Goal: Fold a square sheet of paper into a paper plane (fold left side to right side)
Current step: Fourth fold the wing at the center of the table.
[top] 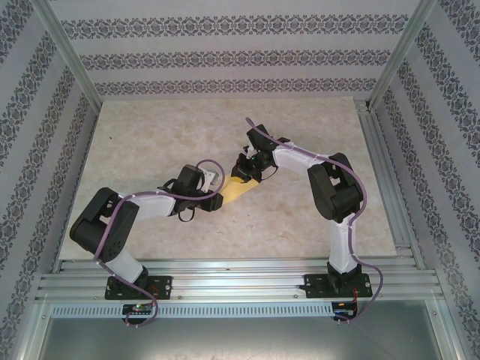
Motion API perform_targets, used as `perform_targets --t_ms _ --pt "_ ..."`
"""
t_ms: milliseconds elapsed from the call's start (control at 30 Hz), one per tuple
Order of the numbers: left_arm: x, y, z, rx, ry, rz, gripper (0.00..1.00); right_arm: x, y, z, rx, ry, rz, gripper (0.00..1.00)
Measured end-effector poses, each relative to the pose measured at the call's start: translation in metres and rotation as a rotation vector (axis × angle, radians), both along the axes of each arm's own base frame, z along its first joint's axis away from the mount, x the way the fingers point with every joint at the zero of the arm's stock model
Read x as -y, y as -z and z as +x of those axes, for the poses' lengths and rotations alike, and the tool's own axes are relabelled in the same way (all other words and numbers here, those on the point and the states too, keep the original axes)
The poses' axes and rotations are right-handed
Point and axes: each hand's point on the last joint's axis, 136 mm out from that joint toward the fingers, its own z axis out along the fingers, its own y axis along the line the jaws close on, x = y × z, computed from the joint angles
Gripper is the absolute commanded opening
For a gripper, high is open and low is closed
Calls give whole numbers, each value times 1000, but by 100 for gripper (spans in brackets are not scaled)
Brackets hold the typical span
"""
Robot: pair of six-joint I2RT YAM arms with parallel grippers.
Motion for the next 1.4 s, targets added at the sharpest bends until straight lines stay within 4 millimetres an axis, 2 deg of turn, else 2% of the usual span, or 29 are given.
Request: perform_targets --t_ms 400,600,667,833,900,967,1167,1400 --pt "8 6 -5 -3 52 10 11 0 0 0 -1 0 0 6" --pt "12 6 -8 6 77 17 4 3 -2 0 0 7 -8 31" --pt "13 7 -8 17 81 30 4 7 -8 3 10 19 -10 34" --pt "14 9 -10 49 95 79 4 18 -44 7 67 56 9 34" --pt "16 9 -10 62 98 93 4 21 -56 5 80 80 20 34" --pt "17 9 -10 70 101 103 4 22 -61 0 75 99 27 33" --pt "19 9 -10 96 107 139 4 17 -45 -15 3 140 11 32" --pt "25 3 -8 120 122 155 4 8 -30 -17 -33 157 -3 32"
